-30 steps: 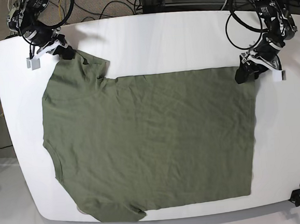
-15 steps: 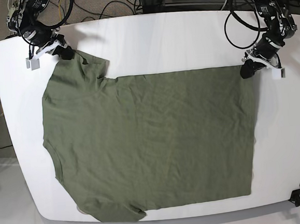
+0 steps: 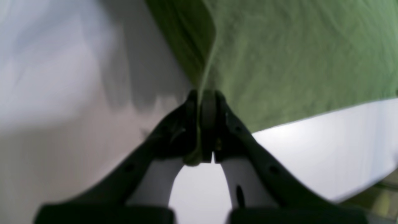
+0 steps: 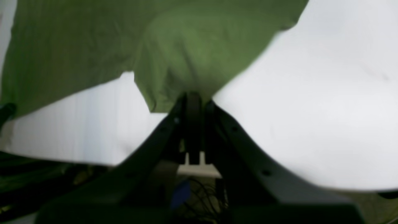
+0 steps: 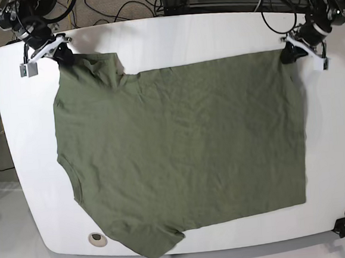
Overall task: Fold the T-shirt properly
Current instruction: 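Lift the shoulders with both grippers and pull toward the robot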
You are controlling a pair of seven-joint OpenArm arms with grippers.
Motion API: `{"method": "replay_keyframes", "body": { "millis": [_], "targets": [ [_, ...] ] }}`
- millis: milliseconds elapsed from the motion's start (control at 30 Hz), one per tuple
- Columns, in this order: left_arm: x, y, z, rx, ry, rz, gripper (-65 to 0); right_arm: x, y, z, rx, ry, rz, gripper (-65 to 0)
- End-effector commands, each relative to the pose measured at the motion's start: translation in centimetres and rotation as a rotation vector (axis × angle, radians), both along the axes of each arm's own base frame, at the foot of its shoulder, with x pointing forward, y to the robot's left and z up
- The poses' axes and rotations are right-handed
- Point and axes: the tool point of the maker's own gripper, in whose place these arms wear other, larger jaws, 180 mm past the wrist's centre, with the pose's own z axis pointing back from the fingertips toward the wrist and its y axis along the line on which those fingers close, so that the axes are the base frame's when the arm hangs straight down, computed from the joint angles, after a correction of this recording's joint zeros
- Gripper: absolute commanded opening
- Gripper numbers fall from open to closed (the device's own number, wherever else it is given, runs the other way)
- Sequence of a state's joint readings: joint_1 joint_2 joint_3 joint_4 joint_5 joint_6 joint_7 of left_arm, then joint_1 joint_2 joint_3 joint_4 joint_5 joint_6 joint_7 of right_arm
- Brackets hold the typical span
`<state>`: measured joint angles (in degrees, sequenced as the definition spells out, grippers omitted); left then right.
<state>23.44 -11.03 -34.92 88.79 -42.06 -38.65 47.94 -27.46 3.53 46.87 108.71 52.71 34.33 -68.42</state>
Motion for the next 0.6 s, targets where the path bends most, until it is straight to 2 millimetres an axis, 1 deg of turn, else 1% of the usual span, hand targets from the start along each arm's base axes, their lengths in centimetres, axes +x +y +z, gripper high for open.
{"method": "replay_keyframes", "body": {
  "millis": [0,267,367,500,567],
  "targets": [
    [-0.1,0.2,1.1,0.021,-0.03,-0.019,-65.0,0.2,-0.1,1.4,-0.029,-0.04,0.019,-65.0],
    [-5.2,-1.0,2.1,0.079,0.038,-0.093,-65.0,-4.5,0.0,0.1,-0.042,0.079,0.048,-65.0],
    [-6.6,-1.6,2.8,0.099,0.052,-0.123,-65.0,-5.6,0.2,0.4,-0.064,0.091,0.082,-65.0],
    [-6.4,-1.8,3.4,0.11,0.035,-0.137,-65.0,-5.5,0.4,0.9,-0.076,0.081,0.093,-65.0],
    [-5.7,-1.8,3.7,0.115,0.016,-0.14,-65.0,-5.1,0.3,1.0,-0.081,0.072,0.1,-65.0]
  ]
}}
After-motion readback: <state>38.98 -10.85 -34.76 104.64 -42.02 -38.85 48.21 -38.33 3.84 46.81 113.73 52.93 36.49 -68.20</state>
